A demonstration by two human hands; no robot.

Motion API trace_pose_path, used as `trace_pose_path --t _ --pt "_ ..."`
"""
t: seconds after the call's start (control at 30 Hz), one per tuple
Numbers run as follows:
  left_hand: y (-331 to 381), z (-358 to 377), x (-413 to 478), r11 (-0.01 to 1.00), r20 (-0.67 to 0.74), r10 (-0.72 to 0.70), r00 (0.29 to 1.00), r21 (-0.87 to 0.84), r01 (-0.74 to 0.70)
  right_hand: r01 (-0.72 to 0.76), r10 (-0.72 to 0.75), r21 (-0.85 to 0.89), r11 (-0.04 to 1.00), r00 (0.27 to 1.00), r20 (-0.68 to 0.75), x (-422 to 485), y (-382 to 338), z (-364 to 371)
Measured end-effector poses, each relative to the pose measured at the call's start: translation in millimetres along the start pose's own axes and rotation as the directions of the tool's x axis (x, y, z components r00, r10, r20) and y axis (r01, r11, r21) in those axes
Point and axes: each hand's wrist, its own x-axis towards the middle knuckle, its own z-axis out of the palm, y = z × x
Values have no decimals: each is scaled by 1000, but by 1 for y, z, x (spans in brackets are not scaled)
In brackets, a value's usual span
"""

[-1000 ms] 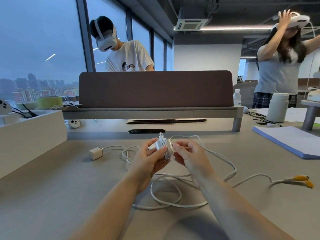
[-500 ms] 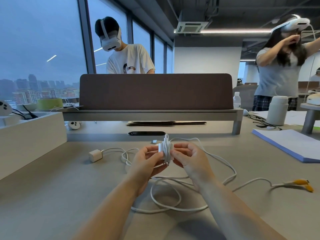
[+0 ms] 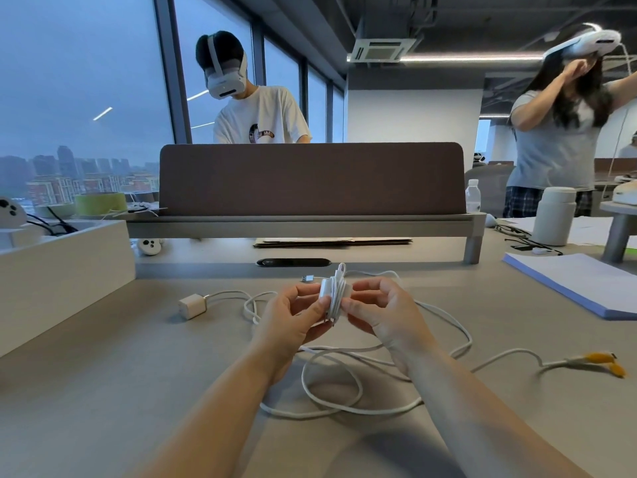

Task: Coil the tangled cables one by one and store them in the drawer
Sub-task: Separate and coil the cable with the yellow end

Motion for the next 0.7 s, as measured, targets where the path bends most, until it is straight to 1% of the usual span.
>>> trace_pose_path --t 0.1,0.2,0.33,0.47,0.7 --pt "1 0 0 1000 11 -2 1000 -15 3 -63 64 95 994 998 -10 2 3 1" --pt "-1 1 -1 1000 13 -8 1000 -7 8 -75 76 111 991 997 -11 2 4 2" --pt "-1 2 0 1000 -1 -2 1000 -16 2 -24 25 60 998 999 -21 0 3 2" --pt "-1 3 1 1000 -23 -4 1000 -25 4 49 -50 -39 998 998 -37 0 4 4" --pt "-2 3 3 998 -37 -33 999 -51 31 87 -91 -112 990 996 -25 0 6 5"
